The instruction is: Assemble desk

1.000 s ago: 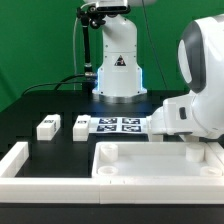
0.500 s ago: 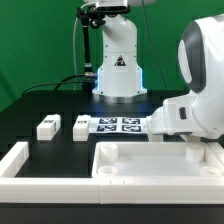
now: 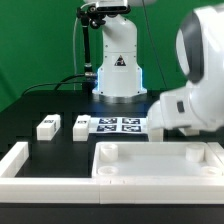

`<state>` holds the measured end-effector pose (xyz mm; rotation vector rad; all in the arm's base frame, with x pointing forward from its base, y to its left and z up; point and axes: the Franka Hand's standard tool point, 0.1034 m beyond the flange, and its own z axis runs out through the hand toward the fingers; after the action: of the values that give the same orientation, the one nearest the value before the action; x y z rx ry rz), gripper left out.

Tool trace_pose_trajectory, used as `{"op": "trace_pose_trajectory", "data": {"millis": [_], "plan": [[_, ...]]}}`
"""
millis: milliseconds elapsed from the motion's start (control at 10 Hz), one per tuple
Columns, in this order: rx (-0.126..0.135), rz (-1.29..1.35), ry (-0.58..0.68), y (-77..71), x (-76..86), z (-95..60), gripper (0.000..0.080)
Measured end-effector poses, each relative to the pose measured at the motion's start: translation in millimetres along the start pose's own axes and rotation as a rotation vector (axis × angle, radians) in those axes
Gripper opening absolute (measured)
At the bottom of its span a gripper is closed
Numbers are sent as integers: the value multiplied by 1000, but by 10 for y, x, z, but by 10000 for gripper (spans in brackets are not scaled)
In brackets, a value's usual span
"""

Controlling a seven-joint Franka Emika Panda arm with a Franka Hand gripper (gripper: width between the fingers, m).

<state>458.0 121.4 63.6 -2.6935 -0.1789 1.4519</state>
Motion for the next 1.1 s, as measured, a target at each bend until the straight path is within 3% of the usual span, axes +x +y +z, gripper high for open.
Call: {"op": "trace_pose_trajectory", "data": {"millis": [200, 400, 800, 900, 1100], "plan": [[10, 6, 40, 103, -338, -440, 287], [13, 16, 199, 144, -354, -740, 287], [-1, 25, 436, 141, -317, -785, 287], [-10, -15, 494, 152, -342, -959, 287], [-20, -53, 654, 298, -615, -1484, 287]]}}
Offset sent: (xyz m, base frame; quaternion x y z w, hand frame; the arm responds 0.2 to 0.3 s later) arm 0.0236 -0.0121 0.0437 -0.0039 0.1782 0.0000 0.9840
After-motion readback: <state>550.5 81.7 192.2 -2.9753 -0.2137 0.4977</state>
